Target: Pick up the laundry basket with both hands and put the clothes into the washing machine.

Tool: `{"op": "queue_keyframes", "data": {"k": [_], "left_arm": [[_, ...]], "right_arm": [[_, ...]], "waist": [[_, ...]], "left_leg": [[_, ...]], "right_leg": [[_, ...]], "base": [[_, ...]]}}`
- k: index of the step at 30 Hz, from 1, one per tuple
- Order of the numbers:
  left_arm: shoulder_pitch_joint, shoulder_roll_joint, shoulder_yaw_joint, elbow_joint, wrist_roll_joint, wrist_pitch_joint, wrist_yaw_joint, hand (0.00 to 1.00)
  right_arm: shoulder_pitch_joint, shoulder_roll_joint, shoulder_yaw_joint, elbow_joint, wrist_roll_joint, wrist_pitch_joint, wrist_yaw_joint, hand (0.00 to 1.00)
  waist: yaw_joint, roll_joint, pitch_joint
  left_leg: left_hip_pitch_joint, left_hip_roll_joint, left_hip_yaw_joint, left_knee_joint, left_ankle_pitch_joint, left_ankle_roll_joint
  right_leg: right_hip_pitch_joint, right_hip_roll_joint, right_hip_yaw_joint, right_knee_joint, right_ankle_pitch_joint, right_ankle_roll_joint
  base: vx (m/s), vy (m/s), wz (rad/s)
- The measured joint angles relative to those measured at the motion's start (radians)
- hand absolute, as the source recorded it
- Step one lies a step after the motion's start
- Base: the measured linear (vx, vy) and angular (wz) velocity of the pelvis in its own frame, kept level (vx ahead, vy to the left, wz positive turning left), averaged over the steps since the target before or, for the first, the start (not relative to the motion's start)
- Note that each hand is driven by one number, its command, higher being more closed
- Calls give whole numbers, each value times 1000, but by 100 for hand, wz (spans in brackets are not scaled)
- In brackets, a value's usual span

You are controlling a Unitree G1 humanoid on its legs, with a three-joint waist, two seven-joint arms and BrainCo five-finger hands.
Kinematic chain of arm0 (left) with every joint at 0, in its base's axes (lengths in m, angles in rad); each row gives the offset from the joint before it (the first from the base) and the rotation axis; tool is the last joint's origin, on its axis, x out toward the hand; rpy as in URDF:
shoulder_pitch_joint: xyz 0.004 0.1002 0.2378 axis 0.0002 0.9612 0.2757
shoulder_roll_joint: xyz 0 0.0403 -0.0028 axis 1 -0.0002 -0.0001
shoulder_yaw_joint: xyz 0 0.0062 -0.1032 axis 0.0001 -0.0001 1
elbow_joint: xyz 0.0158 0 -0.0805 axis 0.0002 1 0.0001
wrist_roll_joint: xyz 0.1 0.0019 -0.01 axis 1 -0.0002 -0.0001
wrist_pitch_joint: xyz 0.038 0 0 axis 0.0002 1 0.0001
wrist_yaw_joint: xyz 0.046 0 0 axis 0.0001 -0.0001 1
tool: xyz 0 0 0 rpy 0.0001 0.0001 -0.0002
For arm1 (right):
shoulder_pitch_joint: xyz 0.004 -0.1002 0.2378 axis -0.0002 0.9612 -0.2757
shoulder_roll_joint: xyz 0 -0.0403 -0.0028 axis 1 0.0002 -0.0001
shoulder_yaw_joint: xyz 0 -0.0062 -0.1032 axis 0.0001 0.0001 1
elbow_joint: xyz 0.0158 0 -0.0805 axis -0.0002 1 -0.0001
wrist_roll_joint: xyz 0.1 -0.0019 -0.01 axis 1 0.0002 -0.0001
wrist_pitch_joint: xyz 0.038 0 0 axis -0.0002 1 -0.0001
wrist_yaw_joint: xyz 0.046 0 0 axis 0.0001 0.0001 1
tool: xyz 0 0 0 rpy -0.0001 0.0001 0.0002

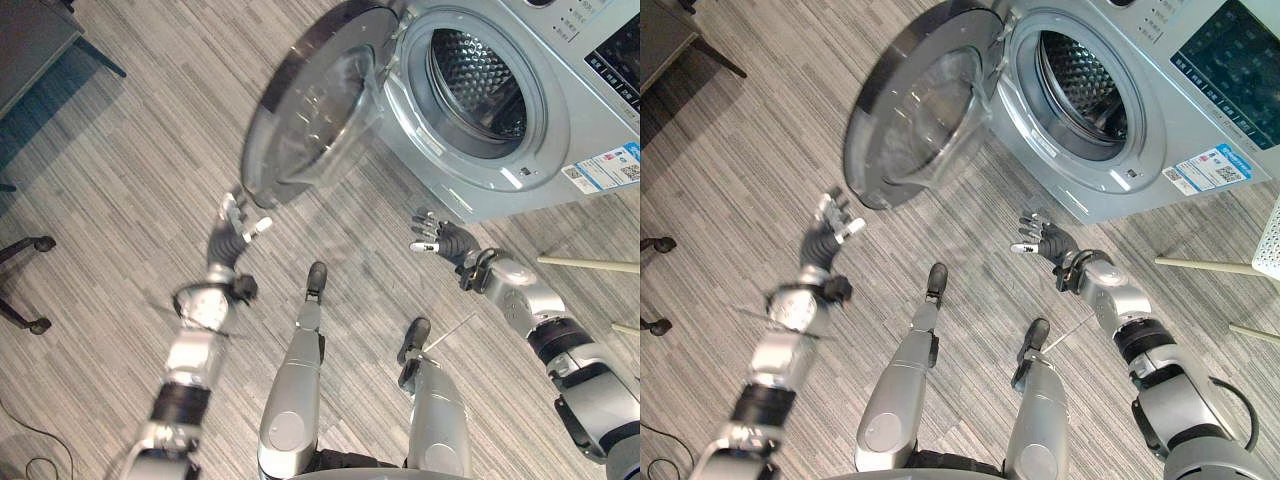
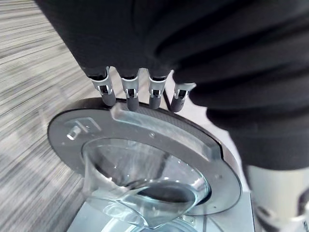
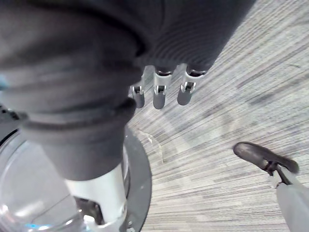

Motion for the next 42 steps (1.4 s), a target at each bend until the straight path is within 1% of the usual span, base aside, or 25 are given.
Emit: {"op": "queue_keyframes", "data": {"k": [1,2,4,5,7,9,12,16,18,19,21,23,25,27,28,29,30,31,32,33,34,35,37,39,42], "left_arm": [[-71,79,1,54,8,0,-19,0],[-119,120,-1,99,11,2,-33,0],[-223,183,-22,197,16,17,-65,0],[-300,226,-55,272,15,26,-96,0],[-393,269,-87,359,5,45,-153,0],[-515,321,-126,476,-3,64,-209,0],[-585,326,-127,538,-3,72,-225,0],[-575,325,-110,543,-8,86,-230,0],[-535,318,-58,543,-8,89,-216,0],[-478,301,3,542,-3,94,-206,0],[-434,285,51,540,-2,100,-198,0],[-336,251,134,536,2,109,-184,0],[-281,217,180,530,22,110,-182,0],[-175,113,277,520,43,111,-165,0],[-143,82,305,517,47,111,-162,0],[-77,23,353,500,51,112,-141,0],[2,-47,409,473,50,111,-120,0],[38,-79,428,460,49,111,-105,0],[111,-130,446,446,46,111,-84,0],[174,-178,444,434,42,112,-61,0],[211,-198,443,418,40,113,-50,0],[295,-244,443,385,39,114,-29,0],[403,-314,441,376,37,118,-13,0],[539,-406,440,379,37,129,-10,0],[606,-445,441,419,34,131,-9,0]], "right_arm": [[21,33,-11,-4,-19,0,0,0],[31,51,-13,-4,-33,1,0,0],[53,83,-14,-5,-53,1,0,0],[64,105,-14,-5,-81,2,0,0],[68,136,-14,-2,-130,2,-5,0],[64,205,-27,0,-188,1,-19,0],[70,269,-43,21,-250,0,-45,0],[111,329,-96,41,-297,1,-75,0],[132,366,-122,56,-327,0,-83,0],[164,387,-146,59,-363,1,-89,0],[187,395,-163,58,-389,0,-98,0],[245,413,-201,42,-429,1,-101,0],[299,424,-221,14,-440,2,-101,0],[392,445,-258,-34,-473,4,-101,0],[417,457,-269,-47,-476,4,-102,0],[460,482,-289,-71,-497,4,-112,0],[501,513,-320,-90,-509,4,-125,0],[517,528,-340,-95,-510,4,-132,0],[544,550,-376,-108,-519,5,-158,0],[586,564,-426,-161,-522,8,-187,0],[613,571,-454,-207,-524,8,-204,0],[648,580,-512,-299,-528,8,-241,0],[709,581,-614,-426,-526,2,-301,0],[740,578,-744,-558,-526,-1,-380,0],[736,567,-815,-676,-553,-9,-442,0]], "waist": [[-6,-11,-8],[-10,-15,-10],[-15,-26,-15],[-19,-31,-15],[-34,-43,-12],[-40,-93,-15],[-43,-128,-14],[-39,-137,-13],[-38,-146,-8],[-29,-148,-8],[-22,-148,-8],[-19,-147,-7],[-19,-147,-7],[-23,-147,-7],[-24,-148,-7],[-32,-149,-7],[-39,-149,-7],[-39,-148,-7],[-35,-150,-8],[-37,-154,-10],[-37,-161,-14],[-42,-161,-17],[-54,-161,-76],[-72,-147,-174],[-78,-128,-243]], "left_leg": [[-26,7,10,1,1,1],[-40,16,20,2,4,4],[-70,28,34,10,12,8],[-89,38,42,20,11,7],[-106,51,44,30,11,6],[-150,82,61,79,-6,-9],[-215,129,60,161,-48,-27],[-278,171,53,241,-79,-38],[-295,193,57,313,-122,-39],[-312,221,61,424,-185,-40],[-314,243,72,494,-229,-36],[-307,292,93,637,-322,-29],[-291,322,114,705,-374,-23],[-225,351,180,776,-447,-15],[-199,354,196,784,-461,-11],[-151,361,235,788,-480,-3],[-93,369,274,781,-492,2],[-62,376,293,770,-495,4],[-2,393,330,753,-496,3],[52,398,356,742,-500,-5],[77,398,367,738,-504,-15],[125,403,375,727,-508,-36],[160,408,395,685,-496,-55],[227,444,452,638,-479,-72],[337,460,537,575,-463,-104]], "right_leg": [[-30,5,8,0,3,-1],[-45,9,13,0,8,-1],[-72,19,20,-12,24,-3],[-83,29,23,-22,36,-8],[-91,42,26,-34,45,-12],[-125,70,48,-40,60,-27],[-148,112,54,-59,74,-45],[-177,155,62,-68,86,-55],[-175,174,81,-62,90,-59],[-173,197,110,-32,88,-57],[-169,213,137,-11,84,-51],[-153,245,195,35,70,-42],[-138,261,235,61,59,-29],[-105,267,302,85,48,-12],[-92,266,322,85,46,-8],[-63,258,347,76,46,-7],[-28,232,317,51,44,-12],[-7,207,275,42,43,-21],[25,157,185,70,37,-63],[61,113,102,118,21,-88],[85,96,74,125,6,-80],[115,95,59,119,5,-60],[123,105,55,95,-5,-48],[149,94,-16,54,-2,-53],[178,63,-104,58,6,-72]], "base": [[51,-78,-22],[60,-84,-24],[62,-69,-25],[54,-62,-25],[32,-58,-19],[7,-88,-40],[-14,-66,-38],[4,-39,-32],[38,-9,-47],[38,21,-61],[31,58,-65],[5,109,-81],[-32,120,-69],[-78,168,-73],[-79,179,-60],[-60,159,-54],[-66,181,-54],[-13,153,-56],[47,108,-44],[97,36,-35],[102,-51,-30],[69,-78,-35],[85,-99,-39],[187,-89,-64],[240,-63,-66]]}}
